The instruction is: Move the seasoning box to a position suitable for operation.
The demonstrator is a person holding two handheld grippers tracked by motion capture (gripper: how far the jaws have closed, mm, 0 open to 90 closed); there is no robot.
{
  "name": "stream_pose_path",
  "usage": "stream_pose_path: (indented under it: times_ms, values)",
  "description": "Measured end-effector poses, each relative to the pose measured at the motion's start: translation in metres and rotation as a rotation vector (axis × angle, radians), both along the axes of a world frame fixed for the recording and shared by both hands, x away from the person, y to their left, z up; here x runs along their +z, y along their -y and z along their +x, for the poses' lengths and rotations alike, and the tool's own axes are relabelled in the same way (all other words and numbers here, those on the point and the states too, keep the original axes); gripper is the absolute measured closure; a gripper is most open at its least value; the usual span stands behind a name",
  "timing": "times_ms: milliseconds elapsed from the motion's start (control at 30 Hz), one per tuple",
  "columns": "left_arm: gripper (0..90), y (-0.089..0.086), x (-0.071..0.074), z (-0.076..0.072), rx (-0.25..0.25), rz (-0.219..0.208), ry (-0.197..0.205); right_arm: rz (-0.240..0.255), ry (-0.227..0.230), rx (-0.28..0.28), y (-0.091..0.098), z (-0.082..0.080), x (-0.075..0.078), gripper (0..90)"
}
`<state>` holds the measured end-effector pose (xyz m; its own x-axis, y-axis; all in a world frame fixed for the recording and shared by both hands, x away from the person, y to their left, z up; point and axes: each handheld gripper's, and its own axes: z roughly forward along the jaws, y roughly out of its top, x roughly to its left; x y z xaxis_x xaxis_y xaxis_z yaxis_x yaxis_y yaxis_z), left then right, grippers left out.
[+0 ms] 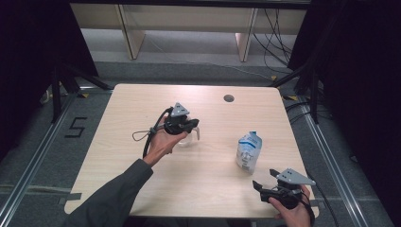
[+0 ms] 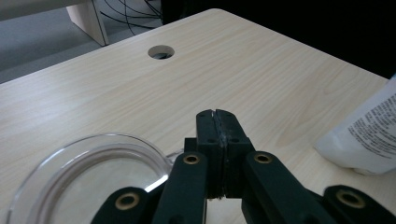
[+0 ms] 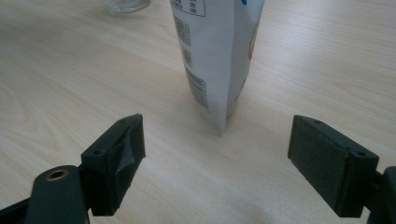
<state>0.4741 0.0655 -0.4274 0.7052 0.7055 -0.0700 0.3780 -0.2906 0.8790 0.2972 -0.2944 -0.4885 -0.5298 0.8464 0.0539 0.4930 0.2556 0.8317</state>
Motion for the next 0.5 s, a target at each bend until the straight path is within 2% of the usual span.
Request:
stream_pose_path:
  times_ms: [100, 133, 200, 233, 267, 300, 333, 367, 400, 433, 500]
  values:
    - [89.4, -0.004, 0.001, 0.006, -0.001, 0.022, 0.005, -0.003, -0.006, 0.004, 0.000, 0.000, 0.000, 19.7]
    - [89.4, -0.004, 0.001, 0.008, 0.011, -0.004, 0.000, -0.001, -0.005, 0.005, 0.000, 0.000, 0.000, 19.7]
    - [89.6, -0.003, 0.001, 0.010, 0.008, 0.005, -0.018, 0.007, 0.001, 0.004, 0.000, 0.000, 0.000, 19.7]
    - [89.7, -0.003, 0.001, 0.012, 0.002, 0.027, -0.023, 0.012, -0.023, -0.008, -0.002, -0.002, 0.001, 19.7]
    - [89.7, -0.002, 0.000, 0.013, 0.009, 0.017, -0.026, -0.006, 0.002, 0.004, 0.000, -0.001, 0.001, 19.7]
    - [89.7, -0.003, 0.001, 0.015, 0.003, 0.045, -0.025, -0.002, -0.002, 0.003, -0.001, -0.001, 0.001, 19.7]
    - [89.7, -0.001, 0.000, 0.015, 0.027, 0.034, -0.027, -0.004, -0.001, 0.003, 0.000, -0.001, 0.001, 19.7]
    - [89.7, -0.002, 0.001, 0.018, 0.025, 0.051, -0.029, -0.003, 0.000, 0.002, 0.000, -0.001, 0.001, 19.7]
    - [89.7, 0.000, 0.000, 0.020, 0.030, 0.031, -0.032, -0.003, 0.000, 0.004, -0.001, -0.001, 0.001, 19.7]
    - [89.7, -0.001, 0.001, 0.021, 0.034, 0.050, -0.036, 0.000, 0.005, 0.002, -0.001, -0.001, 0.000, 19.7]
    - [89.7, 0.000, 0.000, 0.023, 0.031, 0.052, -0.054, 0.002, 0.003, 0.001, -0.001, -0.001, 0.000, 19.7]
